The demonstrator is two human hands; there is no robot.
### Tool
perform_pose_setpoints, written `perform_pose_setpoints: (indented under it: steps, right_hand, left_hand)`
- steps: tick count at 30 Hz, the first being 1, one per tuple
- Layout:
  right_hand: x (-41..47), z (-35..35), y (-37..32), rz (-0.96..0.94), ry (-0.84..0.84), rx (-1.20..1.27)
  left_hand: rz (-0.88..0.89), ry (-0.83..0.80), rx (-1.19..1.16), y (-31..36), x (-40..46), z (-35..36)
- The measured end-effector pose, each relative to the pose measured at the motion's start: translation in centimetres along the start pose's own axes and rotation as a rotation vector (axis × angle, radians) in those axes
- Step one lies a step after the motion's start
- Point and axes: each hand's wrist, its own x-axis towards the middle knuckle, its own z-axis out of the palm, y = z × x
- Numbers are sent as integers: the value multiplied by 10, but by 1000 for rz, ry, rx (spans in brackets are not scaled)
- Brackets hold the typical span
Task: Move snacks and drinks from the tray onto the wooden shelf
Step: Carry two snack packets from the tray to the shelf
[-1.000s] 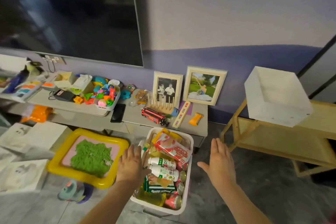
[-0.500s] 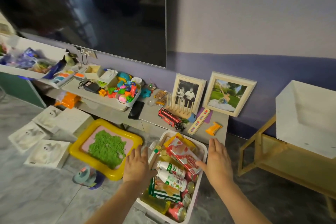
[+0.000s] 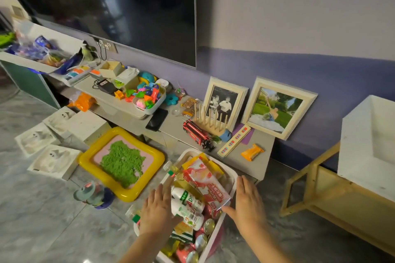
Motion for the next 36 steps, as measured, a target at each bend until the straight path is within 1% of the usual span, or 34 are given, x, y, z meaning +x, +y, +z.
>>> perform_pose_setpoints:
  steps: [3,7,9,12,15,17,20,24,27,29,31,36]
  right_hand:
    - [8,19,8,-9,-41,4]
    - [18,42,4,-55,-45,20]
    - [22,51,1,-84,-46,21]
    - [27,65,-3,-124,-58,25]
    - [30,77,-5,-146,-70,52]
    - [33,84,-6,-155,-71,57]
    - [39,92,-4,-156,-66,72]
    - [46,103,-3,-148,-60,99]
    - [52,110,-4,-141,-38,82]
    - [55,114,-6,-138,-23,72]
    - [58,119,-8,-127,-36,53]
    - [64,130,-13,-79,-63,4]
  left_hand:
    - [-37,-20,12,-11,1,19]
    - [-101,-9,11,-44,-4,36]
    - [-128,-33,-17,-59,-8,44]
    - [-112,-70,-26,-71,-10,58]
    - [-83,-114,-72,-68,-6,66]
    - [-62,-116,-109,-62,4,67]
    - [-77,-127,-159,-59,22,73]
    - [-146,-205,-251,-57,42,81]
    - [-160,-214,-311,-59,56,85]
    - [-185,-219,-395,-57,63,85]
    - [-218,-231,-470,-58,71,86]
    - [-289,-274,-550,-58,78,81]
